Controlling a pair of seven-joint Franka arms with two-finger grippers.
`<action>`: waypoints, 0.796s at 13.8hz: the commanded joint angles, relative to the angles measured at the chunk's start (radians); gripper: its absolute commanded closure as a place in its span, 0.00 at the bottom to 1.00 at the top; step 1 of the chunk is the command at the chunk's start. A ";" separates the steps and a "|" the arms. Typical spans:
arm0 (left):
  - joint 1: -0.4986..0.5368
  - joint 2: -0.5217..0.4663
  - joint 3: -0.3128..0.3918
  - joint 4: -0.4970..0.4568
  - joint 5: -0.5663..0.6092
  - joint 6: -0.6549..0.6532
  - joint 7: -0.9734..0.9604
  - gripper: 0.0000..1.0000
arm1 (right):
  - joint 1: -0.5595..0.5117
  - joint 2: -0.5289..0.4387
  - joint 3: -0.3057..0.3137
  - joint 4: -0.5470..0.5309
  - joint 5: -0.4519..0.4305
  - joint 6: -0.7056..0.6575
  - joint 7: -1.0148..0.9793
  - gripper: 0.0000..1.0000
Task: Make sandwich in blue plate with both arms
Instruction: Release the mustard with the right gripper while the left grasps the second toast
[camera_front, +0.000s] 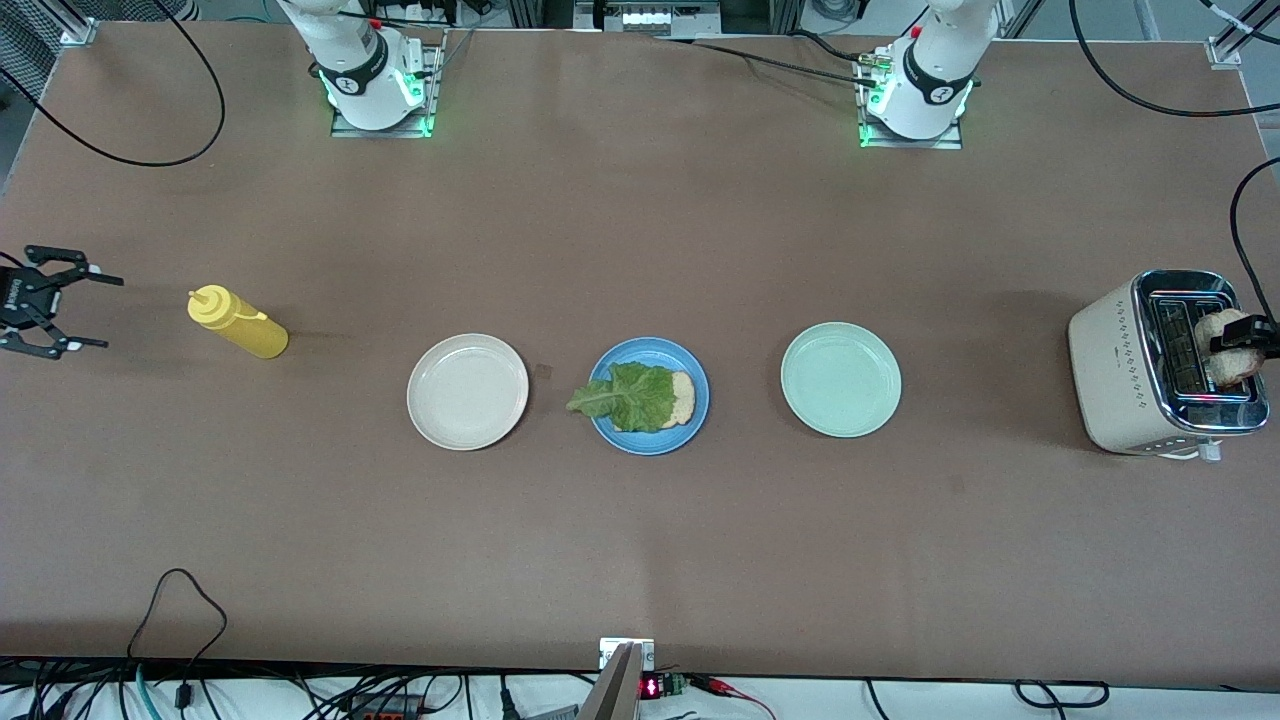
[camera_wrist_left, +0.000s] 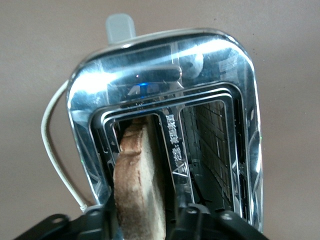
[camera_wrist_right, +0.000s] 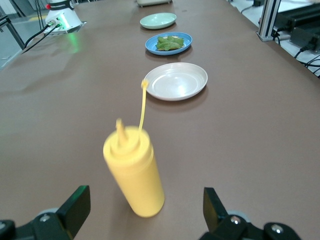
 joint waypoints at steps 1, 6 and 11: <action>0.010 -0.014 -0.013 0.004 -0.009 -0.037 -0.016 0.65 | 0.004 -0.133 0.090 -0.022 -0.059 -0.015 0.202 0.00; 0.019 -0.014 -0.015 0.007 -0.015 -0.047 -0.007 0.92 | 0.174 -0.314 0.102 -0.022 -0.090 -0.044 0.573 0.00; 0.016 -0.052 -0.019 0.039 -0.014 -0.080 -0.013 0.97 | 0.386 -0.428 0.098 0.006 -0.226 0.003 0.911 0.00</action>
